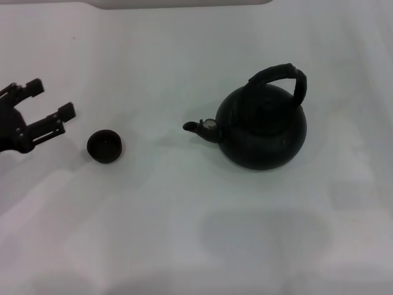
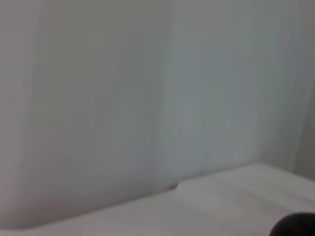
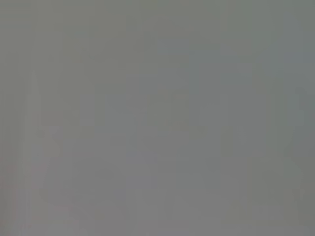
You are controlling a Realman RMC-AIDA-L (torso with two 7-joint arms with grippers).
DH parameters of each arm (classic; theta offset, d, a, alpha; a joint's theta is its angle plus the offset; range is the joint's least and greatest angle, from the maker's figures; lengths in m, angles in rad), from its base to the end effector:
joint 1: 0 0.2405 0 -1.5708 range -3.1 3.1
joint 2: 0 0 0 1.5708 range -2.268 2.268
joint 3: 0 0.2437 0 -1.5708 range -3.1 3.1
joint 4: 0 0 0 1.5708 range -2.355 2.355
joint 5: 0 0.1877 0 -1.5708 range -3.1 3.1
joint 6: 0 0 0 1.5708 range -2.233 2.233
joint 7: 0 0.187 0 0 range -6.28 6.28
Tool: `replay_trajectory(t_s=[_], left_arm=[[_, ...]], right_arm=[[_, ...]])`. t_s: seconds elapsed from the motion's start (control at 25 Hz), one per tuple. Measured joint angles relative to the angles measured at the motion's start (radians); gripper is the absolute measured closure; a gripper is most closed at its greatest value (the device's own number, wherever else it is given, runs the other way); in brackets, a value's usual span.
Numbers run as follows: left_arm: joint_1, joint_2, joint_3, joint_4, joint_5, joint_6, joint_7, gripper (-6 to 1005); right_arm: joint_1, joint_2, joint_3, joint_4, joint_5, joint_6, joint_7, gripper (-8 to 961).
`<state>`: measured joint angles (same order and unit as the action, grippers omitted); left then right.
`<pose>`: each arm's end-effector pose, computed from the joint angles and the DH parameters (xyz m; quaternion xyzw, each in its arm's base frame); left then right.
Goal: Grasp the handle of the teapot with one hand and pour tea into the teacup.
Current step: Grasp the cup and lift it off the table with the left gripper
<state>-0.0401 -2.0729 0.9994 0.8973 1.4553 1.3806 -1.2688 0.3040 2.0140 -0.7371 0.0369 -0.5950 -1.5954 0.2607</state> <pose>-0.2855 0.2681 0.0186 -0.8671 -0.2512 -0.2887 0.3189 0.3357 0.2909 0.0904 -0.6050 0.1683 0.3495 0.6953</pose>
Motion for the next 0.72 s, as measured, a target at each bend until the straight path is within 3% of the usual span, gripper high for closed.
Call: replay_trajectory(t_s=[0.36,0.72], left_arm=[[0.031,-0.005,0.006,0.111,0.181,-0.024,-0.13,148],[0.029,-0.009,0.068,0.057,0.15,-0.078,-0.048,135]], right_arm=[[0.01,0.0,-0.001,0.0,-0.011,0.043,0.002,188],[0.01,0.0,-0.003,-0.005,-0.022,0.045,0.002,189]])
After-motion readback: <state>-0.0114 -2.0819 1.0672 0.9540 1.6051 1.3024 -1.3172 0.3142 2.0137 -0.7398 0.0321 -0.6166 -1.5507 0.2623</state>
